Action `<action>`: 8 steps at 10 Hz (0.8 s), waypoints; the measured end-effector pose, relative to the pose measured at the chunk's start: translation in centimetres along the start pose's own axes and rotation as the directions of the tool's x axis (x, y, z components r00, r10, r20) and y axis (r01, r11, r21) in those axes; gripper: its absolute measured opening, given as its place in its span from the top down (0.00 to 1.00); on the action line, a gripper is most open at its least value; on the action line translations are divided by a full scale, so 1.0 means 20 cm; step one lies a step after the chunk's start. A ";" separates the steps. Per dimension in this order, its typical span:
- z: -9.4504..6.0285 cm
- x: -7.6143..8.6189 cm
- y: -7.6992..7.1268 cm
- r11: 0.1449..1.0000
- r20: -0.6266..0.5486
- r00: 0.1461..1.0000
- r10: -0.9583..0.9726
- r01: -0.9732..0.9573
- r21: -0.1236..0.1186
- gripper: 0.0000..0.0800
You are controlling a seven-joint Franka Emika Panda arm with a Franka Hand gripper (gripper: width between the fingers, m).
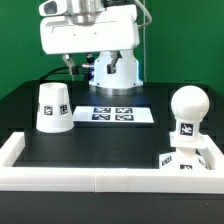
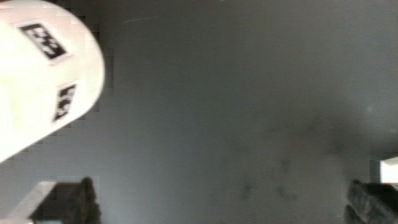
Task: Assemble lamp
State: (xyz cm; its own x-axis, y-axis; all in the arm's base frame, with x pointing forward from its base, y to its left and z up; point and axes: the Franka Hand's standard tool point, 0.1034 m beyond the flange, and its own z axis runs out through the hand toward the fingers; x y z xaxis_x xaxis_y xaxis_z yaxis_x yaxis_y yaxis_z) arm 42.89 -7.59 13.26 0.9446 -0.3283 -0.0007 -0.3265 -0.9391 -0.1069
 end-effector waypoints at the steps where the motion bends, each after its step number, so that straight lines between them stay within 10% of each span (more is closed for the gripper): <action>1: 0.01 -0.01 0.05 1.000 0.002 1.000 0.001 -0.001 -0.002 0.13; 8: 0.07 -0.03 0.25 0.997 0.007 0.998 -0.068 0.069 -0.018 0.13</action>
Offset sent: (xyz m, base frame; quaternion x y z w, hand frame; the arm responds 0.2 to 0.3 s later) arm -0.0184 -0.0256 -0.0048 0.0124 0.0040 -0.0105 0.9999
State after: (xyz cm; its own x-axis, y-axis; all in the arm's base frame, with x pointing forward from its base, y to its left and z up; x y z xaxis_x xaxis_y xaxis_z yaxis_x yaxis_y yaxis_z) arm 40.72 -11.97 11.43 0.9649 -0.2625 -0.0005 -0.2615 -0.9611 -0.0888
